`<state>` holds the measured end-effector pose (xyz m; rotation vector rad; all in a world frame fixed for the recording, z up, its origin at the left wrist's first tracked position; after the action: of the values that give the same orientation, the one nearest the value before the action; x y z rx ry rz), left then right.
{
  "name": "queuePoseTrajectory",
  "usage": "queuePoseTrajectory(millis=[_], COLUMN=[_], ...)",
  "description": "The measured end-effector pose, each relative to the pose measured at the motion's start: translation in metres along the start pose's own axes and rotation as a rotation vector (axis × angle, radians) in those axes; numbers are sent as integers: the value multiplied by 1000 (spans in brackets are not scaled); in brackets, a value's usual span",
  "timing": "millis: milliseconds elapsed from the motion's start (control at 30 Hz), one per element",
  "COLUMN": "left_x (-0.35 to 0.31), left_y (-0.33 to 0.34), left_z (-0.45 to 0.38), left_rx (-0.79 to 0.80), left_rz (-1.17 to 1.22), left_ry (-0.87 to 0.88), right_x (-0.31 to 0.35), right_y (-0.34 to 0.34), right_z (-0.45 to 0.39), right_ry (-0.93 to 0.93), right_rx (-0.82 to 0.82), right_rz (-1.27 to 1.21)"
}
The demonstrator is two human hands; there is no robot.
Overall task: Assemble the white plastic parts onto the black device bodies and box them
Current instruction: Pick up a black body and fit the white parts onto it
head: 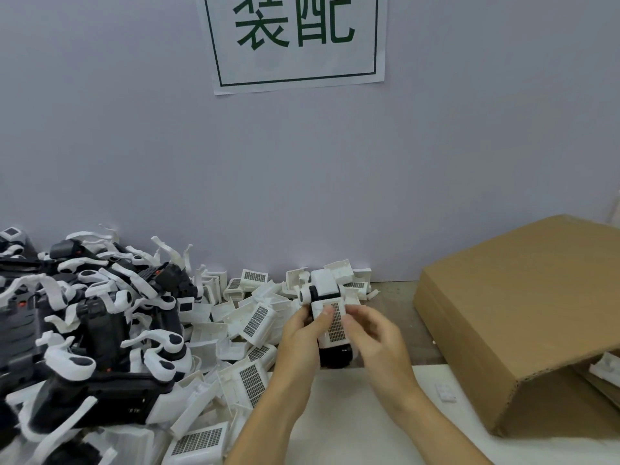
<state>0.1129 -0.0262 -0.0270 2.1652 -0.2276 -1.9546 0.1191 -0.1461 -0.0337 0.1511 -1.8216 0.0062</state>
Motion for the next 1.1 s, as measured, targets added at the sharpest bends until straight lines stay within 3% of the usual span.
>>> queuePoseTrajectory(millis=[200,400,633,800,933,1100], left_x=[-1,1,-4,-5,-3,1], left_y=[7,4,4,3,8,11], left_z=[2,-1,0,1,3,4], left_rx=[77,6,-71,-115,-40,-23], left_rz=[-83,-120,-363,-368,-248,-452], left_ry=[24,38,138,137,64,47], right_x=[-2,-4,-3,-3,-7,-10], right_y=[1,-1,-4,-3,-1,-7], right_z=[-2,-5,-5,-4,-3,-7], right_ry=[162,129,143,169,178,192], right_rx=[71,23,-10,-4,-52,-92], right_rz=[-106,-135,-72,-72,-93,-195])
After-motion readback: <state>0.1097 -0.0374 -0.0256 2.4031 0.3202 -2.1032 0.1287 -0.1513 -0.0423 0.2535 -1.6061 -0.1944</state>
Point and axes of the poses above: each hand's wrist, its own z-axis away from the middle knuckle, its own y-axis out of the palm, x = y × z, the point moved 4 cm from there along -z, towards the middle knuckle, and after that the axes turned 3 degrees about x, right-handed, at the moved point
